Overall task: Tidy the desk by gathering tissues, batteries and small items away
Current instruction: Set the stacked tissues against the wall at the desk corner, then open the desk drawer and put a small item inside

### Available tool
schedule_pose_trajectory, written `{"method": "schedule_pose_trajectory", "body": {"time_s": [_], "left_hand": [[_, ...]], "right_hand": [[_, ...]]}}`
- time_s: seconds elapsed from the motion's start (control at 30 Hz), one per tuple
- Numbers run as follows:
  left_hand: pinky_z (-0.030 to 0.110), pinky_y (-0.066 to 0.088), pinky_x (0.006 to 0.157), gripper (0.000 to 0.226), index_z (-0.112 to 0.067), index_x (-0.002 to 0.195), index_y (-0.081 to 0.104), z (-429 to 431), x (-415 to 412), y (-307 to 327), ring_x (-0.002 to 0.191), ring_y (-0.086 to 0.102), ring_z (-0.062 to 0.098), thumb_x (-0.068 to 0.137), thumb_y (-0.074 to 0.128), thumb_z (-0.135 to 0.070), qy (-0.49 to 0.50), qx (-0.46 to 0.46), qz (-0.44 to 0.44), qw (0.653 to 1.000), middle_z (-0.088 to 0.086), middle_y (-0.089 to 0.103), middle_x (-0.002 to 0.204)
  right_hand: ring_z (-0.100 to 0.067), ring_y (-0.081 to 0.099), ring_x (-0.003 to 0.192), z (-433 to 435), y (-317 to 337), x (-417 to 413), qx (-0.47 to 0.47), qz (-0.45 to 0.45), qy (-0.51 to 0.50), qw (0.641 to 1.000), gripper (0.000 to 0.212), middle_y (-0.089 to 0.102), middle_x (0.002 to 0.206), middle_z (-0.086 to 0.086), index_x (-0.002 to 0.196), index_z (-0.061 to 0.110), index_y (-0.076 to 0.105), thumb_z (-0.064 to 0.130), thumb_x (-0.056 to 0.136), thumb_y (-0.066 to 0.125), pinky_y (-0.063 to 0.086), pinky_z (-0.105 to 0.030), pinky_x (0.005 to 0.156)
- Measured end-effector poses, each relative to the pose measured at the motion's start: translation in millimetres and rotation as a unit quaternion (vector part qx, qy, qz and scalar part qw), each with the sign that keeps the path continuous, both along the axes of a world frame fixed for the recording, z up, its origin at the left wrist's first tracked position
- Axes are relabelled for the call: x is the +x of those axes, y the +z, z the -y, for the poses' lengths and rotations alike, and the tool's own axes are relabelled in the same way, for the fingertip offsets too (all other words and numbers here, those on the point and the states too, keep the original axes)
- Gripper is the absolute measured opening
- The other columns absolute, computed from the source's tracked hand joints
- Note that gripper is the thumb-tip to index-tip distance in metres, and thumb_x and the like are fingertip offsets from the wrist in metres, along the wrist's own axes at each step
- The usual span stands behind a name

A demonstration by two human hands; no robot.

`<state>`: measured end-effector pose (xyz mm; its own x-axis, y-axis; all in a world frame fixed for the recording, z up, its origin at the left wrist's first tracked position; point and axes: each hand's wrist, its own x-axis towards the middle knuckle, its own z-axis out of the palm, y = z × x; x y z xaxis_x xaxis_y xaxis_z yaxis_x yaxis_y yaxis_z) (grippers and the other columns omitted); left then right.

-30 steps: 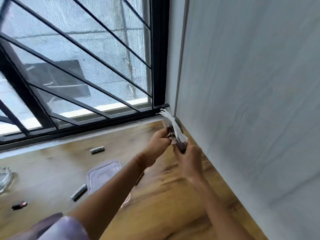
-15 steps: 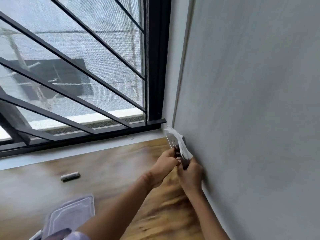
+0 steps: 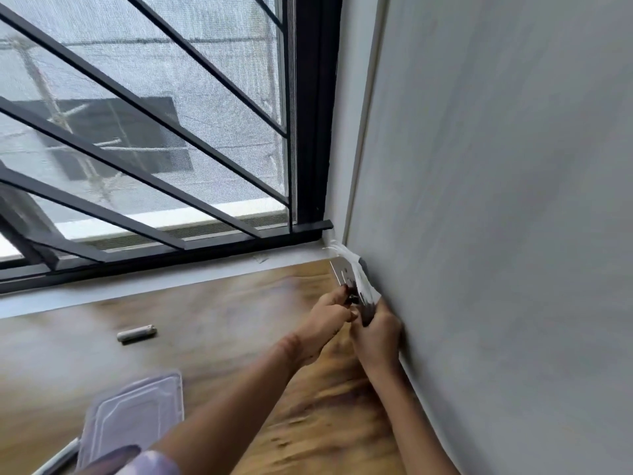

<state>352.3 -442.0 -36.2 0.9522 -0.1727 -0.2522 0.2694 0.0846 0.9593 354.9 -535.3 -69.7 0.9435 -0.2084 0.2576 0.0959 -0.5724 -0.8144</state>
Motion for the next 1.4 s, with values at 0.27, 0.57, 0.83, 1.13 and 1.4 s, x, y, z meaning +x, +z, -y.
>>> {"method": "schedule_pose_trajectory", "body": {"time_s": [0.27,0.57,0.83,1.13,1.4], "left_hand": [[0.007,0.045,0.078,0.060,-0.026,0.107,0.052,-2.2,-22.0,21.7,0.083,0.059,-0.017,0.079,0.029,0.022,0.009,0.044,0.019,0.999,-0.015,0.061,0.101],[0.000,0.041,0.066,0.058,-0.026,0.110,0.040,-15.2,-90.6,65.8,0.078,0.050,-0.024,0.082,0.030,0.024,0.029,0.052,0.076,0.995,-0.025,0.051,0.094],[0.000,0.041,0.080,0.065,-0.009,0.142,0.025,-59.0,-163.6,78.1,0.137,0.027,0.009,0.085,0.035,0.020,0.057,0.077,0.104,0.990,-0.003,0.031,0.148],[0.021,0.029,0.106,0.062,-0.007,0.143,0.027,-103.3,-253.1,73.3,0.137,0.030,0.012,0.087,0.039,0.016,0.162,0.070,0.093,0.980,0.004,0.031,0.150],[0.004,0.043,0.086,0.059,-0.004,0.140,0.029,-166.3,-371.1,70.3,0.132,0.033,0.009,0.087,0.040,0.018,0.165,0.047,0.134,0.976,0.001,0.033,0.146]], "right_hand": [[-0.029,0.061,0.107,2.3,12.9,-14.1,0.019,0.016,0.017,1.000,0.064,0.063,0.118,-0.017,0.130,0.000,0.047,0.011,0.074,0.074,0.041,-0.019,0.087],[-0.022,0.053,0.117,-9.7,67.0,-65.9,0.007,0.129,0.059,0.990,0.058,0.056,0.128,-0.012,0.130,0.004,0.047,0.009,0.078,0.071,0.031,-0.011,0.096],[-0.022,0.056,0.113,-44.6,78.5,-129.8,0.019,0.181,0.104,0.978,0.056,0.061,0.120,-0.012,0.123,0.003,0.054,0.010,0.072,0.077,0.038,-0.022,0.098],[-0.023,0.057,0.110,-97.0,79.9,-212.0,0.041,0.168,0.190,0.966,0.050,0.062,0.118,-0.012,0.119,0.002,0.053,0.007,0.074,0.074,0.037,-0.018,0.095],[-0.012,0.055,0.106,-148.1,82.1,-316.7,0.042,0.163,0.229,0.959,0.045,0.062,0.117,-0.004,0.118,0.008,0.054,0.012,0.078,0.072,0.043,-0.024,0.091]]}}
